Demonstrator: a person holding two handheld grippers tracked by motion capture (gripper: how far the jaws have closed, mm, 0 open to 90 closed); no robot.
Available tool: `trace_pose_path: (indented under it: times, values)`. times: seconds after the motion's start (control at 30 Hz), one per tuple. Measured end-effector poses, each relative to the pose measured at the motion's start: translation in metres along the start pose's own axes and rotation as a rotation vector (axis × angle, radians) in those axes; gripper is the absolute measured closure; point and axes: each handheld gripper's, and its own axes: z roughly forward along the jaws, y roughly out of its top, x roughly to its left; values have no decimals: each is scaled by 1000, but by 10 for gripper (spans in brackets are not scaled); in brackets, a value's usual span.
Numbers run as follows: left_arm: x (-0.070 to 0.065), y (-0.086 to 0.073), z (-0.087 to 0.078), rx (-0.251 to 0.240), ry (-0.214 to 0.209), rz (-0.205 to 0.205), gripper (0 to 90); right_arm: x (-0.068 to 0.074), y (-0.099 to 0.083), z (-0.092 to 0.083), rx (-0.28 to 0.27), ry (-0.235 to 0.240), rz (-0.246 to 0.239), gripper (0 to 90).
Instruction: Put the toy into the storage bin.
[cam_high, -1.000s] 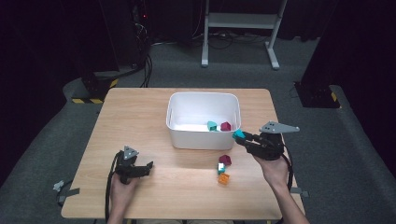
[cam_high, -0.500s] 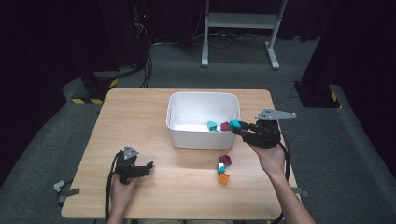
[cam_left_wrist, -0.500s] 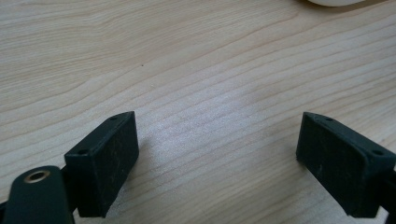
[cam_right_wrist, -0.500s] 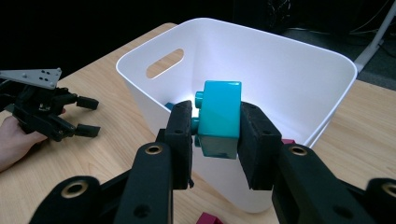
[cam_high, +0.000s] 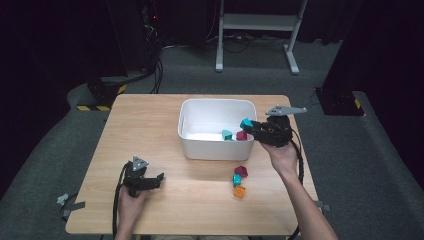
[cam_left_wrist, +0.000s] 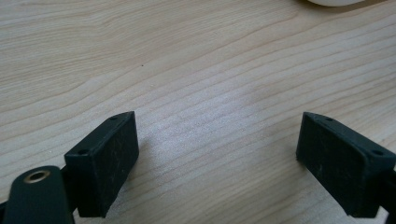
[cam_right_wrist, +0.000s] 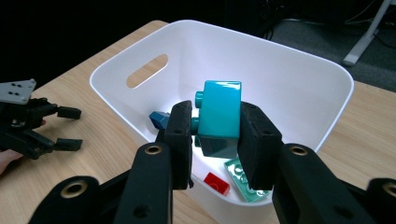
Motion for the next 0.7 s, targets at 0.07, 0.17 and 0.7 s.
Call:
trace_pose_path:
  times: [0.07,0.17,0.7]
  values:
    - [0,0,0,1,0,0,133,-2,1,5,11,-5,0,674]
    - [0,0,0,1,-1,1,133,-4,4,14,20,-12,9,674]
    - [0,0,0,2,0,1,133,-4,12,44,79,-38,1,671]
